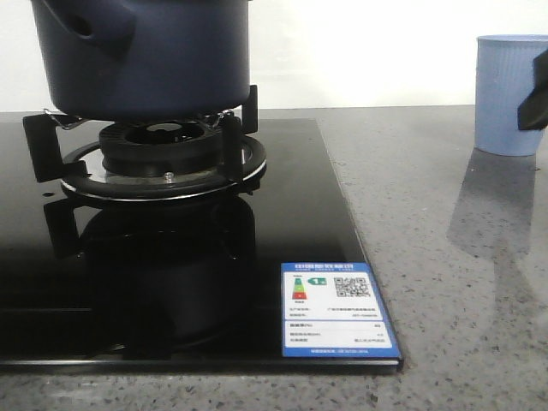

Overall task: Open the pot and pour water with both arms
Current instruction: 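Open right gripper to release the cup and withdraw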

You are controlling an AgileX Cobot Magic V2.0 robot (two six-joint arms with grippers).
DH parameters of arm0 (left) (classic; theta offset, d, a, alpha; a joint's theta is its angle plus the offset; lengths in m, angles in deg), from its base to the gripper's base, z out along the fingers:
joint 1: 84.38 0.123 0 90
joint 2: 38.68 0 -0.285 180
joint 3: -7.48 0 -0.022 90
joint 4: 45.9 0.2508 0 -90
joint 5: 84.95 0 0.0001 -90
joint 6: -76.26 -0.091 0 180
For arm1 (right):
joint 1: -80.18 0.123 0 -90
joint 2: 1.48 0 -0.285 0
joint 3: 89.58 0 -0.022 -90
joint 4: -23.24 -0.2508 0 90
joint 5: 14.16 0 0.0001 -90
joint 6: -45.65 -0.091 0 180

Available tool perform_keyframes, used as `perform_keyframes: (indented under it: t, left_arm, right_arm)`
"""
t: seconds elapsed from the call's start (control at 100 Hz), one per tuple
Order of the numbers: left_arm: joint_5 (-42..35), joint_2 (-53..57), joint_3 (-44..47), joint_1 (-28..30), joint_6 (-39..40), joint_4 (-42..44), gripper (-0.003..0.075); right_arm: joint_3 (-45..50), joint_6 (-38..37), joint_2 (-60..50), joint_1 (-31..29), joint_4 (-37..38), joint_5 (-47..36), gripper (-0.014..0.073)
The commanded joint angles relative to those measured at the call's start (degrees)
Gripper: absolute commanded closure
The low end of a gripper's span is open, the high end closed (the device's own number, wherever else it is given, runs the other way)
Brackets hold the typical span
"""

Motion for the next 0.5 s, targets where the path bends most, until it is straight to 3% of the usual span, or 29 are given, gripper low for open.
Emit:
perform_keyframes:
  t: [0.0,0.24,0.49]
  left_arm:
    - [-4.2,0.0,-2.1,-2.3,0.3,-0.5,0.0395]
    - [-4.2,-5.1,-2.1,-5.2,0.3,-0.5,0.0395]
    - [-4.2,-9.1,-2.1,-5.9,0.3,-0.5,0.0395]
  right_arm:
    - [0.0,0.1,-5.7,-0.3,0.3,-2.3,0.0041]
    - [1.3,0.1,-17.9,-0.3,0.3,-8.5,0.0041]
    - [1.3,0.1,-26.0,-0.3,0.3,-8.8,0.0041]
